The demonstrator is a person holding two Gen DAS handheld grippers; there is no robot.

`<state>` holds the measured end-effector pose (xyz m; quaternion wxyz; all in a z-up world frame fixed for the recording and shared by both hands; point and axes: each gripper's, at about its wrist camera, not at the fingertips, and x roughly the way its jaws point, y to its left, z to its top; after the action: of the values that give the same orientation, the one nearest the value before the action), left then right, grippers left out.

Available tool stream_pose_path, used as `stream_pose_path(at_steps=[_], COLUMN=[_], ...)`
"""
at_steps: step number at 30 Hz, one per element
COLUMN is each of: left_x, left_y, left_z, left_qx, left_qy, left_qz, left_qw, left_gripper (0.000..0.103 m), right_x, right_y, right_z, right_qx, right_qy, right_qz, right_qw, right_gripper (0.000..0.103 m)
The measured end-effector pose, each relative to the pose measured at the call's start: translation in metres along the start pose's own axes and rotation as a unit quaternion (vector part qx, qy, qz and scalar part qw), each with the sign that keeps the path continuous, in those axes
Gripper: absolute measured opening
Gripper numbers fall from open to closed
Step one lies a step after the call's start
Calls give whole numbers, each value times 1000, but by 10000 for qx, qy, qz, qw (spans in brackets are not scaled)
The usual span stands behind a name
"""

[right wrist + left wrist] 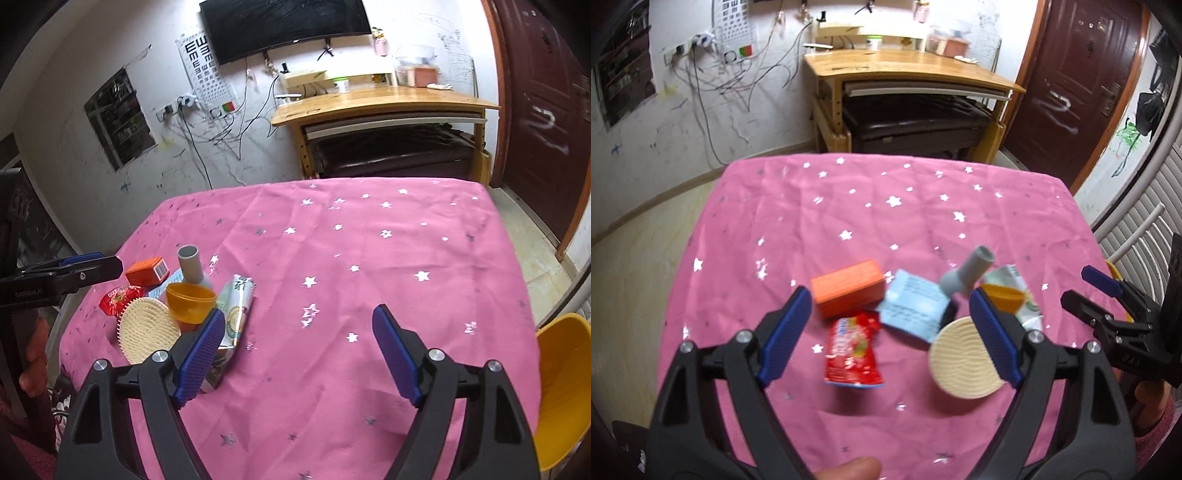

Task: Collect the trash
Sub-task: 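Move both tools back over the table toward the remaining trash, then grasp the red candy wrapper with the left tool while the right tool grasps the cone wrapper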

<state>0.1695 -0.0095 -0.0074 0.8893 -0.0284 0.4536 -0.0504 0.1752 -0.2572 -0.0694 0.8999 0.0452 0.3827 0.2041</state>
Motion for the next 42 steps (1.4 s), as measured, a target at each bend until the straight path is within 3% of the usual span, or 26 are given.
stream_pose_path(at_steps=[13,18,19,20,25,31,32,34,37,42], left_x=[21,32,34,36,34,23,19,15,9,4], left_y=[30,36,35,33,25,31,34,35,43,47], left_z=[-12,-18,-20,-22,-31,-34,-34,-33,-32,-32], left_qx=[-239,-293,-266,-188,170,128,111,83,22,-69], left_qy=[334,549,584,608,442,282,230,188,137,97], left_qz=[-122,-293,-329,-351,-236,-214,-193,-180,-160,-176], left_qw=[9991,9976,9974,9974,9986,9993,9995,9996,9998,9998], left_gripper=[82,58,49,34,31,30,30,30,31,31], right_x=[26,36,38,39,47,53,53,54,54,42], right_y=[30,38,39,40,45,64,66,69,75,78], right_z=[5,7,7,7,8,3,2,-1,-6,-9], right_qx=[-284,-384,-392,-400,-504,-839,-899,-952,-1116,-1155], right_qy=[304,406,425,449,547,631,633,699,738,583], right_qz=[-85,-189,-211,-240,-362,-414,-408,-310,-393,-463], right_qw=[9991,9983,9981,9979,9966,9936,9931,9925,9902,9905], right_gripper=[82,82,82,82,82,81,78,46,25,13])
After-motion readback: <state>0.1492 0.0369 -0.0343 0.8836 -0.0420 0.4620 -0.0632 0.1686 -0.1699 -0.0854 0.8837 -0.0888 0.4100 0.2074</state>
